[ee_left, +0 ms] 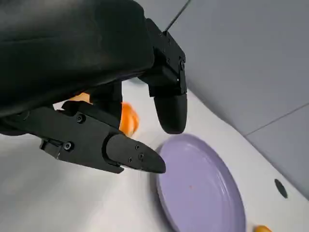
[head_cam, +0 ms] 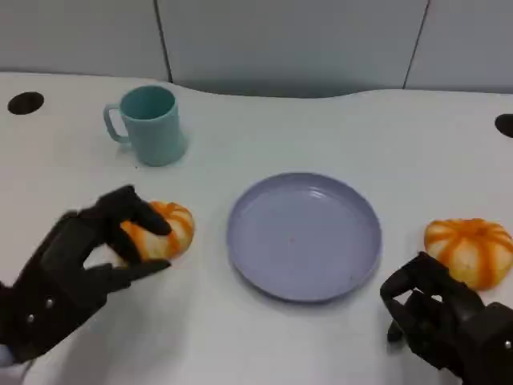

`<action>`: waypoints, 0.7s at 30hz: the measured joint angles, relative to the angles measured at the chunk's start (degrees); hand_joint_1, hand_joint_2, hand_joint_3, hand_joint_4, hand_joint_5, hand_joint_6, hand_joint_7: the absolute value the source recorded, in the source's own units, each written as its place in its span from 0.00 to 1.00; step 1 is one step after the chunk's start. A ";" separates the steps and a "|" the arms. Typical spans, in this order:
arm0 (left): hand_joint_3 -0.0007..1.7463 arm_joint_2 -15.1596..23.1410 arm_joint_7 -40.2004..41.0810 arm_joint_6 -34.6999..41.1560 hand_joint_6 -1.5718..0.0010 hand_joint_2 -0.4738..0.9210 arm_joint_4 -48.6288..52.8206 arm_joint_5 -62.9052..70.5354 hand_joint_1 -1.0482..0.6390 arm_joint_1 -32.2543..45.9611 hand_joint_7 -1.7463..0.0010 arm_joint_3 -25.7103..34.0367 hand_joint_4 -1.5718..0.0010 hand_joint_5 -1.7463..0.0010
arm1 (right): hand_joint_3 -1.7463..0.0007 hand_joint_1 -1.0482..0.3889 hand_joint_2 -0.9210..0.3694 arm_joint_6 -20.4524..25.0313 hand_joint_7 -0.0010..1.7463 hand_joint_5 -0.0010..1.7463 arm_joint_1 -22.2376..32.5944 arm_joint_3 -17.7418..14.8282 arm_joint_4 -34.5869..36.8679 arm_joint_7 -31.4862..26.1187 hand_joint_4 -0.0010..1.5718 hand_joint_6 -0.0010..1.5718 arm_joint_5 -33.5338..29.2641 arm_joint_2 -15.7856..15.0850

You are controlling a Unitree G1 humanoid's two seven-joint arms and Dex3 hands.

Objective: Grasp the bread from the table and place it into the plate.

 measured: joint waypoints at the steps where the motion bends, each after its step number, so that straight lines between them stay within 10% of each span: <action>1: 0.00 0.03 0.40 -0.22 0.80 0.98 -0.14 0.40 0.30 0.00 0.64 -0.28 0.86 0.42 | 0.81 0.52 0.00 0.00 1.00 1.00 0.00 0.00 0.00 -0.05 0.40 0.25 0.00 0.00; 2: 0.00 0.40 1.11 -0.01 0.79 0.98 -0.65 3.43 0.26 0.03 0.84 -0.96 0.88 0.65 | 0.81 0.52 0.00 -0.01 1.00 1.00 0.01 0.00 0.01 -0.06 0.40 0.25 0.00 0.03; 5: 0.00 4.50 2.86 1.48 0.78 0.98 -3.96 18.42 0.23 -1.08 0.98 -4.53 0.88 0.83 | 0.81 0.52 0.00 -0.01 1.00 1.00 -0.01 0.18 0.04 -0.08 0.40 0.25 0.00 0.47; 11: 0.00 12.84 5.55 2.54 0.88 0.99 -6.83 35.69 0.15 -10.59 1.00 -9.63 0.98 0.94 | 0.81 0.52 0.00 -0.45 1.00 1.00 0.03 0.54 0.05 -0.65 0.39 0.25 -0.23 1.06; 21: 0.00 12.98 -0.53 2.39 0.92 1.00 16.38 36.34 0.13 -24.30 1.00 -19.65 1.00 1.00 | 0.80 0.53 0.00 -0.76 1.00 1.00 0.16 1.18 -0.24 -1.11 0.38 0.24 -1.34 1.03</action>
